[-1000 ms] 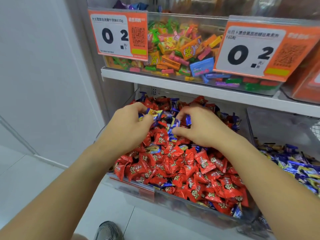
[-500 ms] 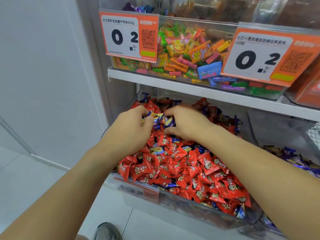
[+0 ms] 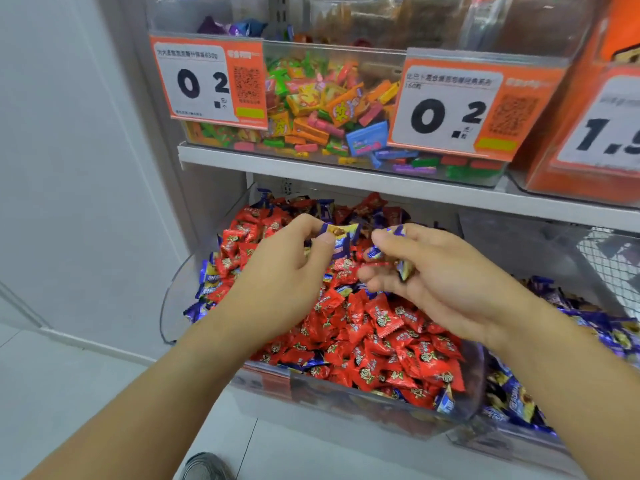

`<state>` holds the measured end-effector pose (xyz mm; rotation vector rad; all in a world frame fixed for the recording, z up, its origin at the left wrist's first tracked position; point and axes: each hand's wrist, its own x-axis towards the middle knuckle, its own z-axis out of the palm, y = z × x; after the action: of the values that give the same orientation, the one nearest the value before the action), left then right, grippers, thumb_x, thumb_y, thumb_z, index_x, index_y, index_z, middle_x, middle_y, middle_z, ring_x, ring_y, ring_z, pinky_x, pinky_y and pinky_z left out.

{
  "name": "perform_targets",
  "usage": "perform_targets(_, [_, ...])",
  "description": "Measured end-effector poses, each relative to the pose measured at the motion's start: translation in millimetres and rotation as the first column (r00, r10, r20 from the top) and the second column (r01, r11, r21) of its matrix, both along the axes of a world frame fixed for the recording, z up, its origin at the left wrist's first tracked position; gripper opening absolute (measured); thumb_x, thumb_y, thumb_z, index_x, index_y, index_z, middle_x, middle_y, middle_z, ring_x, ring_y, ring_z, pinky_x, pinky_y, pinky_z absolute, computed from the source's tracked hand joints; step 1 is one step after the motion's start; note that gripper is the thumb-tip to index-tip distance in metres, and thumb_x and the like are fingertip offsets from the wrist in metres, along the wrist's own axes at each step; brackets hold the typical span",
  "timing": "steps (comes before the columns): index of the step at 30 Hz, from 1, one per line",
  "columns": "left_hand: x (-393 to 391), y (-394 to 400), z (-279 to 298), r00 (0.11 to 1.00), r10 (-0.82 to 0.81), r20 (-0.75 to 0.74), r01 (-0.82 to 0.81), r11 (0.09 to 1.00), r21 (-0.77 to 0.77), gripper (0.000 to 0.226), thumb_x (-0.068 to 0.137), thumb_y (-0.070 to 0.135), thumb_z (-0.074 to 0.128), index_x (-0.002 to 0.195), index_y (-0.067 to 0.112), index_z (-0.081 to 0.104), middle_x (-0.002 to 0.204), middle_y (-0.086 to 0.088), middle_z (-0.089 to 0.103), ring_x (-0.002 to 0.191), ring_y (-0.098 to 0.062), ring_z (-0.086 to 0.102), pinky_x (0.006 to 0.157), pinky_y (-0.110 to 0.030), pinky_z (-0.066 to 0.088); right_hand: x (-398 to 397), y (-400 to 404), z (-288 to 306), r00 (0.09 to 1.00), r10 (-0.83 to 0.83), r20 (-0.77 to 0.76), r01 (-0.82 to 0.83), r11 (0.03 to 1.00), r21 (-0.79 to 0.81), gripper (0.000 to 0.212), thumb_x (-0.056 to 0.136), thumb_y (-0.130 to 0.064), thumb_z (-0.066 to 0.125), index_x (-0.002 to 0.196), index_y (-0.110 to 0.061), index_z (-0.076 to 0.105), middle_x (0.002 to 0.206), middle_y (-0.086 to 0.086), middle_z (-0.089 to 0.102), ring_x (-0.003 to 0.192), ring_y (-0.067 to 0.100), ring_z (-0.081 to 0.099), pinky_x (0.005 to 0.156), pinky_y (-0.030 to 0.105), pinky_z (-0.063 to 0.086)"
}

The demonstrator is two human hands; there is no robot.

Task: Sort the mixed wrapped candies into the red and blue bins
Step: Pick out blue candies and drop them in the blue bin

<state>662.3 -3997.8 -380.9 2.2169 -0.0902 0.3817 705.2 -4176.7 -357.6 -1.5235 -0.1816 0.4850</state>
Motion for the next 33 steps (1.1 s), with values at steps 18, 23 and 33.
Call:
perform_targets(18, [35.0, -193.2, 14.2, 0.838, -0.485, -0.248, 0.544, 0.772, 0.33, 0.066, 0.09, 0.025, 0.059, 0.148, 0.017, 0.028, 0.132, -0.008, 0.047, 0.117, -0.021, 0.05, 0.098, -0.032, 0.04, -2.0, -191.7, -15.8, 0.865, -0.425, 0.266, 0.47, 0.872, -0.137, 0.032, 0.066, -0.035, 0.078, 0.094, -0.02, 0.076, 0.074, -0.004, 0.07, 0.066, 0.013, 0.064, 0.067, 0.029, 0.052])
perform_targets(23, [36.0, -165.4, 14.0, 0.95, -0.313, -0.018, 0.289, 0.85, 0.44, 0.045, 0.091, 0.032, 0.052, 0.133, 0.017, 0.05, 0.127, -0.003, 0.057, 0.123, -0.023, 0.047, 0.105, -0.046, 0.038, 7.6, -196.6, -24.9, 0.755, -0.46, 0.466, 0.605, 0.764, -0.225, 0.012, 0.091, -0.036, 0.07, 0.095, -0.027, 0.077, 0.092, -0.013, 0.073, 0.092, 0.007, 0.066, 0.079, 0.03, 0.047])
perform_targets(33, [23.2, -42.8, -28.3, 0.969, 0.049, -0.242, 0.103, 0.809, 0.578, 0.072, 0.084, 0.067, 0.037, 0.141, 0.024, 0.043, 0.137, -0.001, 0.046, 0.127, -0.026, 0.041, 0.104, -0.05, 0.04, -18.0, -83.4, -25.8, 0.617, 0.047, 0.786, 0.431, 0.815, -0.387, 0.009, 0.093, -0.02, 0.065, 0.097, -0.025, 0.072, 0.094, -0.014, 0.066, 0.087, 0.001, 0.061, 0.076, 0.012, 0.045])
